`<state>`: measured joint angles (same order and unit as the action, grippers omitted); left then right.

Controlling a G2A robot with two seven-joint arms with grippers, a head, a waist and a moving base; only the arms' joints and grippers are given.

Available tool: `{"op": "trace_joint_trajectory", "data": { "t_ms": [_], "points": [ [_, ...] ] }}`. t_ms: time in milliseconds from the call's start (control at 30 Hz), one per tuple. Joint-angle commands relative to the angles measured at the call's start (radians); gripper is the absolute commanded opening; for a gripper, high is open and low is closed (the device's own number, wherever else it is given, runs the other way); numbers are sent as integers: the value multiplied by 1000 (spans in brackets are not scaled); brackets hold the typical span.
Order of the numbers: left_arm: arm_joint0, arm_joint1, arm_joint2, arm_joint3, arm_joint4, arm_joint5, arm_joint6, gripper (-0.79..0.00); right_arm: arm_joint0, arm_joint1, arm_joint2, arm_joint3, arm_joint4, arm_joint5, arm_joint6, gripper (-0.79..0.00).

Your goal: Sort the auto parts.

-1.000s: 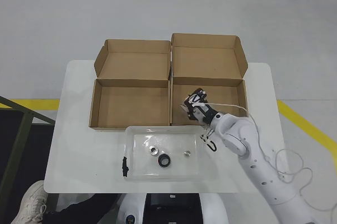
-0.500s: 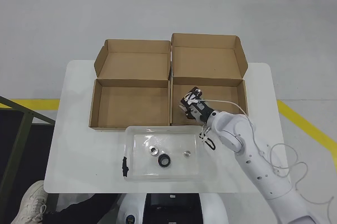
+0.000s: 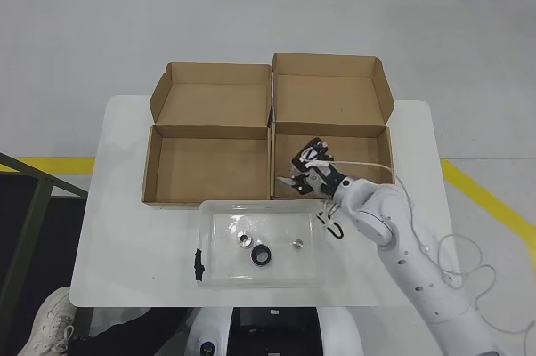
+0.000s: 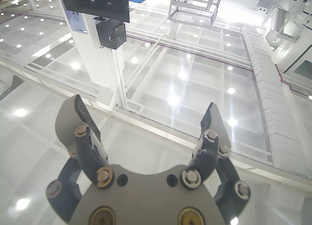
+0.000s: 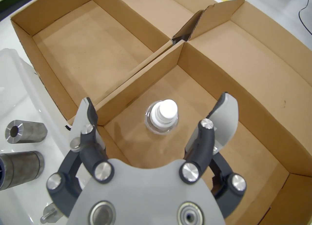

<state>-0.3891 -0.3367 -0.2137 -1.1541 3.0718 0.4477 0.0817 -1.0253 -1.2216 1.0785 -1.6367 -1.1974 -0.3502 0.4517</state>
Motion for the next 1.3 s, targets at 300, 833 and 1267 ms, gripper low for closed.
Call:
{"op": "trace_joint_trajectory", "data": {
  "t_ms": [300,833,1267],
  "points": [
    [0,0,0,0,0,0,0,0,-123,34,110,-244,-30,-116,65,0],
    [0,0,0,0,0,0,0,0,-304,74,120,-474,-114,-403,121,0],
    [0,0,0,0,0,0,0,0,-362,96,84,-484,-208,-507,186,0]
  ]
}}
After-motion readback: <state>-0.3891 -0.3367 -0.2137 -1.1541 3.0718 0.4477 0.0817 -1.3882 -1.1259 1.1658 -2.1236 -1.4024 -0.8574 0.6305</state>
